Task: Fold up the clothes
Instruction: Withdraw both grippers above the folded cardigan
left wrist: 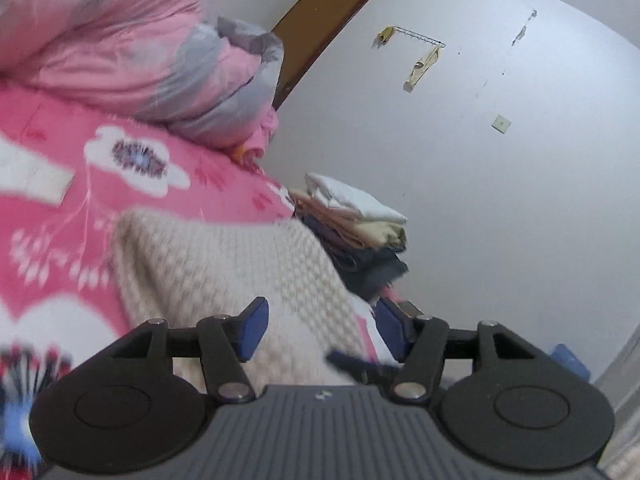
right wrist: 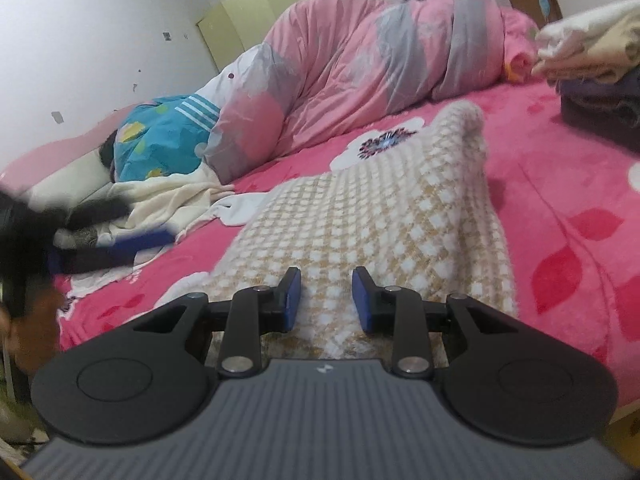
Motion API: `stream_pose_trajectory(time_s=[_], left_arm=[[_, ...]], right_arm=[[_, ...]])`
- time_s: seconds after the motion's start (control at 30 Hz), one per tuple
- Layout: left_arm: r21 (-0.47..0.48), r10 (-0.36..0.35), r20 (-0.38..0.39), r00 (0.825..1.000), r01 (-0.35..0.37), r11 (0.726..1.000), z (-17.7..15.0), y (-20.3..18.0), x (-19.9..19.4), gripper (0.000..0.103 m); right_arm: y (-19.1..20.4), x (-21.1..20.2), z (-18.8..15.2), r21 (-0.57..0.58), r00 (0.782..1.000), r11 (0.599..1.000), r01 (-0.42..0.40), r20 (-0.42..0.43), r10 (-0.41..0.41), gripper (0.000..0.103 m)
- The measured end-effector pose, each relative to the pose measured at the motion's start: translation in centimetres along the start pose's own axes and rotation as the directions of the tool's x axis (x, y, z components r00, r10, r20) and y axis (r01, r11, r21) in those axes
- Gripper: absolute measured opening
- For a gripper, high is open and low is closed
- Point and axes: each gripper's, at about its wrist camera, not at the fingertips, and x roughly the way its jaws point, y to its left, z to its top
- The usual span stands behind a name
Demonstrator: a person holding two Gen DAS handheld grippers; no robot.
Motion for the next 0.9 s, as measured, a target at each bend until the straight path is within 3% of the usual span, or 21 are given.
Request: stream_pose_trajectory(time_s=[0.17, 0.3, 0.43, 0.5, 0.57, 0.67, 0.8, 0.9], left_arm=[[0.084, 0.106, -0.103, 0.989, -0.097, 0.992, -1.3, -0.5, 5.0, 0.058], [0.199, 0.153, -0.080, 0.985, -0.134, 0.971, -2.8, -1.3, 3.4, 0.060], [0.205, 0.152, -0.081, 0.985, -0.133, 0.970, -3.0, -1.0, 3.5, 0.061], [0.207, 0.155, -0.078, 0.985, -0.136, 0.969, -3.0, -0.8, 3.6, 0.061], [0.208, 0.153, -0.070, 0.986, -0.135, 0.969, -3.2, -0.5, 3.4, 0.062], [0.206, 0.133, -0.078, 0.988, -0.114, 0.972, -3.7, -0.1, 3.5, 0.062], [0.208, 0.118, -0.078, 0.990, -0.099, 0.973, -3.7, 0.1, 3.4, 0.062], [0.194, 0.105, -0.090, 0.990, -0.086, 0.977, -2.2, 0.1, 2.8, 0.062]], right_arm=[[0.6, -1.6, 0.1, -0.036, 0.999, 0.999, 0.038, 0.027, -0.037, 0.027], [0.4, -3.4, 3.6, -0.083, 0.997, 0.994, 0.070, 0.031, -0.067, 0.028], [1.5, -1.2, 8.7, -0.203, 0.980, 0.962, 0.184, 0.117, -0.163, 0.028], [1.6, 0.0, 9.5, -0.209, 0.978, 0.961, 0.183, 0.135, -0.157, 0.028], [0.9, 0.8, 8.4, -0.190, 0.984, 0.968, 0.161, 0.108, -0.143, 0.027], [-1.2, 3.1, 3.4, -0.148, 0.979, 0.971, 0.189, -0.045, -0.198, 0.026], [-2.5, 2.5, 0.8, -0.076, 0.983, 0.980, 0.185, 0.004, -0.186, 0.027], [-1.7, 2.7, 1.6, -0.139, 0.980, 0.971, 0.194, -0.013, -0.198, 0.027]])
